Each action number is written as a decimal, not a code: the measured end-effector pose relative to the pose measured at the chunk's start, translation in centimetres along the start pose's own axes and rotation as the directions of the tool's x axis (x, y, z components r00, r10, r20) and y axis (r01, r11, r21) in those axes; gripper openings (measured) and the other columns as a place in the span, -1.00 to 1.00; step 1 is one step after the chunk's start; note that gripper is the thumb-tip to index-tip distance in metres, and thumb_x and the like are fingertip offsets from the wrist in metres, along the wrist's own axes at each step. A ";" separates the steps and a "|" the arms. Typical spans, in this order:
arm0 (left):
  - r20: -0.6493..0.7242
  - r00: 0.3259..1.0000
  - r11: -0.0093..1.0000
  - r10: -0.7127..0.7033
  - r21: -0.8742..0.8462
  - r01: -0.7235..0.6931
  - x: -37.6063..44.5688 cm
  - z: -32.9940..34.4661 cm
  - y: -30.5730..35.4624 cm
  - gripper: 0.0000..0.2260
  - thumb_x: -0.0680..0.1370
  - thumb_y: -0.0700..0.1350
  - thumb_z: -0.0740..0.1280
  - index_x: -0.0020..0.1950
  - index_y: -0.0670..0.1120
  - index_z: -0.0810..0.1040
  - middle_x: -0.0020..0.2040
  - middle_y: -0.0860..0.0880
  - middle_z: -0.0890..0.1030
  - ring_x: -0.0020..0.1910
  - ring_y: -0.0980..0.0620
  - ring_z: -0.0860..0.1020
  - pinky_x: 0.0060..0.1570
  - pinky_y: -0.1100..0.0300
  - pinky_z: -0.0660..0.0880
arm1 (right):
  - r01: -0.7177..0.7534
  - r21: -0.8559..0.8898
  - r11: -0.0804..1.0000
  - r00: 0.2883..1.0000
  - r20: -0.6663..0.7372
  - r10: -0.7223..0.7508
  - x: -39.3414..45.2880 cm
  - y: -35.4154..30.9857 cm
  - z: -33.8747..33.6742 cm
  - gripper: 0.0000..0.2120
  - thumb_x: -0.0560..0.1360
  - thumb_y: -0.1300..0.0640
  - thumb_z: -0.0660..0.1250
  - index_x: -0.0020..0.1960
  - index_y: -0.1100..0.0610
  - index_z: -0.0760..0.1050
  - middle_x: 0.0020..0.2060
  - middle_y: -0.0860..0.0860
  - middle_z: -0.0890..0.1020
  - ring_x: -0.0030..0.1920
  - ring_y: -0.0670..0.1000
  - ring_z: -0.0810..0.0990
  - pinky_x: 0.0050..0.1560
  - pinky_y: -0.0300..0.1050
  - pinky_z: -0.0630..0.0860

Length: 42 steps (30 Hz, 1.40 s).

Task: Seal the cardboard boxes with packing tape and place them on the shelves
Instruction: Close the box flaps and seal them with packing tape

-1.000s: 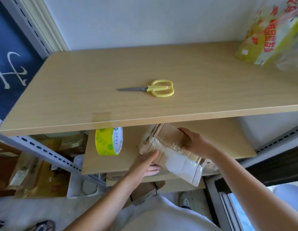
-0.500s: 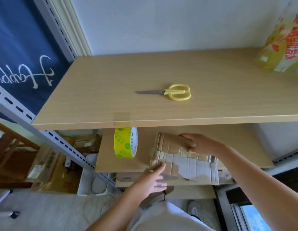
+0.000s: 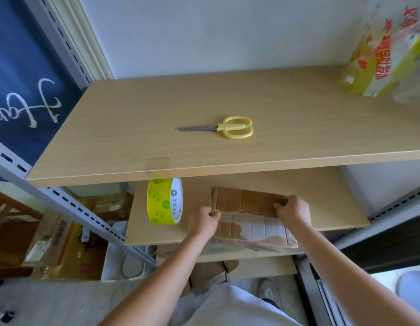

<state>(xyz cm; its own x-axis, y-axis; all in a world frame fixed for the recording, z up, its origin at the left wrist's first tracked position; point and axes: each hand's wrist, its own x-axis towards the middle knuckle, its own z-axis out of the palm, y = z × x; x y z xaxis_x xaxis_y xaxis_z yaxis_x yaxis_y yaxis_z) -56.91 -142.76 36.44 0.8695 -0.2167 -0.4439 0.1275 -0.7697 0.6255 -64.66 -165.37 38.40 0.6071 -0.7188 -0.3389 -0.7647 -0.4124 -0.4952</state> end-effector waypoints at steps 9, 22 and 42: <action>-0.092 0.941 0.789 -0.325 -0.575 0.216 0.2 -4.4 -1.8 -0.76 0.66 -0.15 0.20 0.33 -0.07 0.45 0.25 -0.12 0.50 0.13 -0.10 0.50 0.06 0.08 0.42 | 0.311 0.106 0.944 0.947 -0.119 -0.299 -1.4 -2.9 -2.3 -0.72 0.61 0.23 0.18 0.30 0.15 0.45 -0.06 0.13 0.65 -0.28 0.06 0.58 -0.41 -0.18 0.44; -0.317 0.930 0.707 0.183 -0.615 -0.349 -13.7 -14.8 2.8 -0.77 0.59 0.10 0.29 0.24 0.14 0.42 0.07 0.21 0.61 -0.01 0.32 0.59 -0.05 0.43 0.47 | 0.500 0.690 0.524 0.680 0.062 -0.731 -18.1 -16.4 -0.8 -0.47 0.60 -0.25 0.17 -0.12 0.20 0.59 -0.21 0.10 0.68 -0.15 0.07 0.63 0.00 0.03 0.53; 0.003 0.867 0.792 0.498 -0.408 -0.454 -20.1 -14.8 4.5 -0.45 0.57 0.13 0.27 0.51 0.25 0.14 -0.21 0.02 0.70 -0.25 0.03 0.67 0.01 0.06 0.59 | 0.349 0.714 0.607 0.884 -0.037 -0.466 -21.1 -12.9 -6.4 -0.83 0.51 0.07 0.43 -0.20 0.10 0.71 -0.29 0.01 0.73 -0.21 0.02 0.71 -0.10 -0.05 0.57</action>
<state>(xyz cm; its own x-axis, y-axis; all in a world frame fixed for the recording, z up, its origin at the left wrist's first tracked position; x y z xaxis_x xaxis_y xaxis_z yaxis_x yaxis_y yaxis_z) -66.79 -132.99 57.70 0.8163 -0.5728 -0.0751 -0.0988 -0.2666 0.9587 -68.97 -148.41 57.06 0.8849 -0.4641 -0.0399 -0.0976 -0.1010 -0.9901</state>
